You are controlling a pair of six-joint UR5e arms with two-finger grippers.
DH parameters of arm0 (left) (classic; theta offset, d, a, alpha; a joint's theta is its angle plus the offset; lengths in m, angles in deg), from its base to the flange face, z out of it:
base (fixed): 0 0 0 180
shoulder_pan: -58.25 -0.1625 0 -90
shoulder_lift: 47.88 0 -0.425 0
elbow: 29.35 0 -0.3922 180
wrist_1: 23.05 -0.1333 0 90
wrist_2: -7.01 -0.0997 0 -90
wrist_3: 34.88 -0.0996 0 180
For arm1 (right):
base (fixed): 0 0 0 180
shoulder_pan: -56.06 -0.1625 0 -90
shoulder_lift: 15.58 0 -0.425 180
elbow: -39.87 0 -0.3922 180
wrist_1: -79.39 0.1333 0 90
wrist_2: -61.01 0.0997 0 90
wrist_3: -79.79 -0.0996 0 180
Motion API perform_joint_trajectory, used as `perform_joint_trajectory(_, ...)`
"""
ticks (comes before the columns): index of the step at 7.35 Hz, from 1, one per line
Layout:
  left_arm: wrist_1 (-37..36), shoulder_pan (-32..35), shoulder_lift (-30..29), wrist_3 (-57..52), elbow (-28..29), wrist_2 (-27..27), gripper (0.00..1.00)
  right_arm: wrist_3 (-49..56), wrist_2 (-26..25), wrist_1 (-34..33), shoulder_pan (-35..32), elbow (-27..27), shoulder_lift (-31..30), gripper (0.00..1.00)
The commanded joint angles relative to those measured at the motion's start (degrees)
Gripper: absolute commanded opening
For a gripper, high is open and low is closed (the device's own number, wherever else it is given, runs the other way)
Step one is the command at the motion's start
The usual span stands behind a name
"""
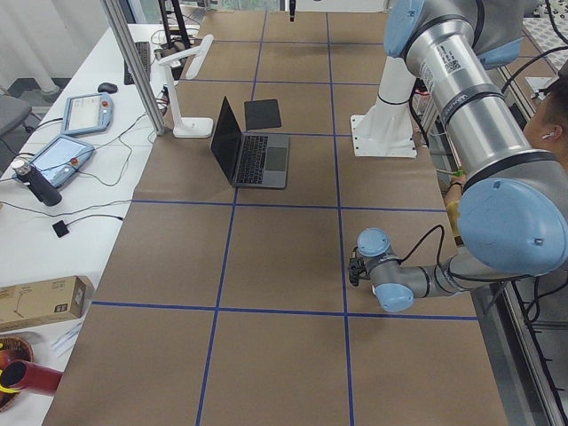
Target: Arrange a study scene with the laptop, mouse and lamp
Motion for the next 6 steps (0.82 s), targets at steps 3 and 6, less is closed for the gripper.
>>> perform_joint_trajectory(3, -0.77, 3.72, -0.03, 0.35, -7.02, 5.48, 0.28, 0.0, 0.03, 0.09, -0.09, 0.28, -0.15, 1.0)
perform_joint_trajectory(6, -14.67, 7.41, -3.7, 0.17, -16.74, 6.55, 0.27, 0.43, -0.23, 0.0, -0.88, 0.36, -0.77, 1.0)
